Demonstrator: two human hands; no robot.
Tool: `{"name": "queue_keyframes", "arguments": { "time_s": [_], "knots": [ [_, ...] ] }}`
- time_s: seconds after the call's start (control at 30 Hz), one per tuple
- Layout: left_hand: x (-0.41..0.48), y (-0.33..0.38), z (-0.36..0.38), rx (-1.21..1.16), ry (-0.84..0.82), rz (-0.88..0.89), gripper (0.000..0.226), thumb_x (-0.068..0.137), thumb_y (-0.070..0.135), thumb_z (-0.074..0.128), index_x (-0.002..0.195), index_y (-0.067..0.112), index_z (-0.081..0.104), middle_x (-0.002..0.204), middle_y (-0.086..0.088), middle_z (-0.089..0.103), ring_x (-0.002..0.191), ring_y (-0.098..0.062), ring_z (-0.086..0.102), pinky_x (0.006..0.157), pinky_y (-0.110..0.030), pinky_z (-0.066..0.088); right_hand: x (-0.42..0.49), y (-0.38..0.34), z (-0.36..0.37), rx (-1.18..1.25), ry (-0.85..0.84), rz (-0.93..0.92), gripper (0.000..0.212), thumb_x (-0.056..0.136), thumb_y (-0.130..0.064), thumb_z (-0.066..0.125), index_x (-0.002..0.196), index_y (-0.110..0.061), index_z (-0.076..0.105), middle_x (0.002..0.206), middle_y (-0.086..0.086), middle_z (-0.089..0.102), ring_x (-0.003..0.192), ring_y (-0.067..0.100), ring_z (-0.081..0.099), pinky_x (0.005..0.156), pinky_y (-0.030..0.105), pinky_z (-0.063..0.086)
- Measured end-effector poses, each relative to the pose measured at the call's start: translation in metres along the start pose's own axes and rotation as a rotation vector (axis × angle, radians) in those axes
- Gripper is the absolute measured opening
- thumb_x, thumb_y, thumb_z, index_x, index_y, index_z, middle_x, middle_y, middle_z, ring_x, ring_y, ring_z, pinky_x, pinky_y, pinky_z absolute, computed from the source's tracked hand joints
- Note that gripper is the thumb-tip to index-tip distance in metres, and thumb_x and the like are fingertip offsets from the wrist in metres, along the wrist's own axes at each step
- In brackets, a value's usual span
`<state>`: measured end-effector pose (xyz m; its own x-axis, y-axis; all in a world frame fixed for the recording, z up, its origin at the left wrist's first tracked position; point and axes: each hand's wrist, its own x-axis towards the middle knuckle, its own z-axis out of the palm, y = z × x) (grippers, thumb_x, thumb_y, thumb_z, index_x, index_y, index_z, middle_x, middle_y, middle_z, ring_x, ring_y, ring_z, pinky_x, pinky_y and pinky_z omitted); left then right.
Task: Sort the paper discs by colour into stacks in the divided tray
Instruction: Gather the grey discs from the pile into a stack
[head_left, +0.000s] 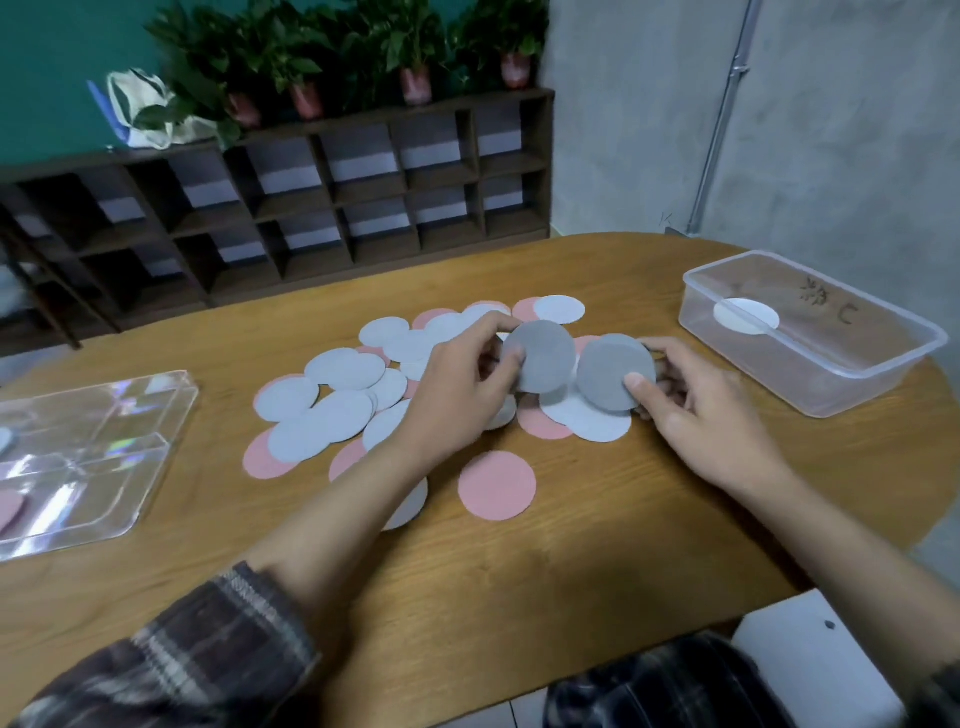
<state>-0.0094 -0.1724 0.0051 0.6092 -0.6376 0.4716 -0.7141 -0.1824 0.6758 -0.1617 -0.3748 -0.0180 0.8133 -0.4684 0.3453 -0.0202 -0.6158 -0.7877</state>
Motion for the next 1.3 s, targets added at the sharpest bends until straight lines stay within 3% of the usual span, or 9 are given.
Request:
{"name": "queue_keyframes", "arguments": {
  "time_s": [0.2,0.33,0.4,0.5,0.63,0.83,1.0,1.13,1.3],
  "knots": [
    [-0.033,-0.010,-0.038,-0.044,0.042,-0.113,0.020,0.101,0.021,0.066,0.120,0.025,0.072,0.077,0.000,0.073,0.073,-0.020,0.070,0.071,-0.039,0.058,0.013,-0.050,0.048,0.251,-0.203,-0.001,0.032,0.098,-0.022,0.067,0.128,-0.032,0.063,0.101,0.009,0.072,0.085,0.022,0.075,0.084,0.042,0.062],
    [-0.058,-0.023,-0.064,-0.098,0.091,-0.239,0.031,0.099,0.022,0.069,0.130,0.024,0.073,0.084,0.003,0.080,0.077,-0.010,0.078,0.079,-0.035,0.063,0.013,-0.086,0.076,0.420,-0.341,0.055,0.033,0.094,-0.015,0.070,0.123,-0.031,0.063,0.091,0.020,0.065,0.074,0.018,0.075,0.070,0.027,0.060],
    [-0.071,-0.032,-0.078,-0.111,0.123,-0.288,0.034,0.097,0.025,0.071,0.132,0.026,0.072,0.097,0.007,0.082,0.081,-0.011,0.079,0.084,-0.039,0.064,0.012,-0.099,0.092,0.440,-0.379,0.039,0.038,0.090,-0.015,0.074,0.124,-0.030,0.063,0.091,0.017,0.069,0.077,0.023,0.076,0.074,0.031,0.062],
    [-0.090,-0.047,-0.099,-0.138,0.145,-0.352,0.052,0.088,0.041,0.074,0.139,0.037,0.065,0.118,0.012,0.077,0.087,-0.021,0.080,0.090,-0.046,0.062,0.012,-0.115,0.117,0.429,-0.445,0.047,0.039,0.090,-0.016,0.075,0.126,-0.027,0.066,0.098,0.014,0.074,0.082,0.028,0.077,0.082,0.044,0.063],
    [-0.110,-0.067,-0.126,-0.187,0.140,-0.346,0.057,0.090,0.040,0.073,0.142,0.055,0.054,0.116,0.003,0.076,0.086,-0.042,0.074,0.089,-0.052,0.061,0.015,-0.132,0.149,0.347,-0.511,-0.049,0.038,0.095,-0.019,0.072,0.131,-0.028,0.066,0.108,0.008,0.074,0.092,0.018,0.075,0.087,0.037,0.062],
    [-0.120,-0.075,-0.137,0.104,0.267,-0.319,0.060,0.099,0.031,0.070,0.155,0.028,0.047,0.071,0.006,0.076,0.071,-0.005,0.070,0.076,-0.009,0.046,0.021,-0.141,0.189,-0.114,-0.471,-0.335,0.047,0.106,-0.030,0.050,0.152,-0.034,0.043,0.126,0.000,0.067,0.103,0.011,0.060,0.089,0.030,0.047],
    [-0.114,-0.081,-0.128,0.210,0.306,-0.323,0.060,0.106,0.027,0.059,0.159,0.009,0.038,0.099,-0.011,0.075,0.090,-0.028,0.069,0.083,-0.031,0.048,0.017,-0.138,0.215,-0.215,-0.476,-0.357,0.056,0.110,-0.029,0.035,0.163,-0.022,0.018,0.157,0.003,0.040,0.139,0.009,0.029,0.099,0.005,0.019],
    [-0.113,-0.084,-0.123,0.283,0.241,-0.326,0.054,0.108,0.022,0.052,0.158,0.006,0.038,0.116,-0.015,0.070,0.102,-0.032,0.063,0.077,-0.024,0.034,0.015,-0.130,0.221,-0.271,-0.501,-0.332,0.062,0.109,-0.037,0.030,0.164,-0.024,0.005,0.153,0.002,0.038,0.139,0.012,0.029,0.106,0.025,0.030],
    [-0.117,-0.088,-0.124,0.364,0.208,-0.300,0.055,0.110,0.025,0.047,0.161,0.012,0.033,0.124,-0.010,0.065,0.112,-0.029,0.060,0.094,-0.042,0.049,0.021,-0.121,0.222,-0.287,-0.421,-0.344,0.058,0.108,-0.034,0.036,0.162,-0.021,0.020,0.137,0.003,0.053,0.126,0.019,0.041,0.098,0.040,0.042]
  ]
}}
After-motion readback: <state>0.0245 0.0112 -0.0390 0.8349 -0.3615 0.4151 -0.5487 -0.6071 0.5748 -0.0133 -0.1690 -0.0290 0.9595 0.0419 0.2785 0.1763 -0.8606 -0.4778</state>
